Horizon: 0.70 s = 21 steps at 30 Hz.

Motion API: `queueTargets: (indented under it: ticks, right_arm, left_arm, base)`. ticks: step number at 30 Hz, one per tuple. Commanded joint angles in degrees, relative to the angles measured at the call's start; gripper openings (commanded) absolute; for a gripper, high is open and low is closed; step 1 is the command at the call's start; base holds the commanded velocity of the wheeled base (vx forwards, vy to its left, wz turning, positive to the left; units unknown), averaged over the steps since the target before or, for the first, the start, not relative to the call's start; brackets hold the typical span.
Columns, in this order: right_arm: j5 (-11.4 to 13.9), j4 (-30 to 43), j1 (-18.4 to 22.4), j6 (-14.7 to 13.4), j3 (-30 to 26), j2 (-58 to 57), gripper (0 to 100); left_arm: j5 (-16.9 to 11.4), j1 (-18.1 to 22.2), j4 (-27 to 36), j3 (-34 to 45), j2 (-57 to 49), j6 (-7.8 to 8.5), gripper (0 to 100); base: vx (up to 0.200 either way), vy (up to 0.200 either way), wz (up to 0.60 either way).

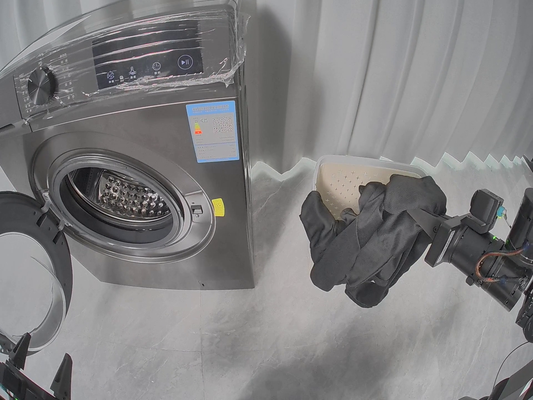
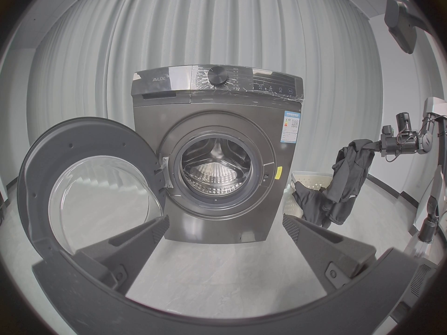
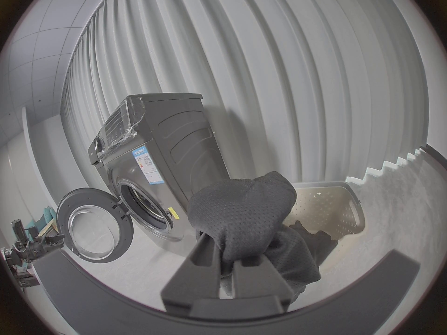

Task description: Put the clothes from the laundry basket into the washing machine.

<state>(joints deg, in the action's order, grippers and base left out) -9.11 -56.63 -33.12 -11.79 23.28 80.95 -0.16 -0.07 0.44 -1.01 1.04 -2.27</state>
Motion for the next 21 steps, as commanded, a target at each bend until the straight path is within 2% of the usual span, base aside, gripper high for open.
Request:
queueTargets:
  ticks: [1, 5, 8, 11, 21]
  right_arm:
    - [-0.39, -0.06, 0.51, 0.01, -0.08, 0.09, 0]
    - [-3.99, 0.73, 2.18, 0.27, 0.53, 0.44, 0]
    - [-5.48, 0.73, 2.62, 0.27, 0.97, 0.62, 0]
    - [-6.19, 0.73, 2.71, 0.27, 1.24, 0.88, 0]
    - [-6.27, 0.73, 3.33, 0.27, 1.85, 0.97, 0]
  left_arm:
    - [-0.02, -0.01, 0.0, 0.92, -0.95, -0.02, 100]
    - [-0.02, -0.01, 0.0, 0.84, -0.95, -0.02, 100]
    - [-0.02, -0.01, 0.0, 0.92, -0.95, -0.02, 100]
    - [-0.02, -0.01, 0.0, 0.84, -0.95, -0.02, 100]
    - [-0.02, -0.01, 0.0, 0.84, -0.95, -0.02, 100]
  base:
    - [-0.2, 0.0, 0.0]
    - [-0.05, 0.0, 0.0]
    - [0.0, 0.0, 0.0]
    - [0.0, 0.0, 0.0]
    - [0.0, 0.2, 0.0]
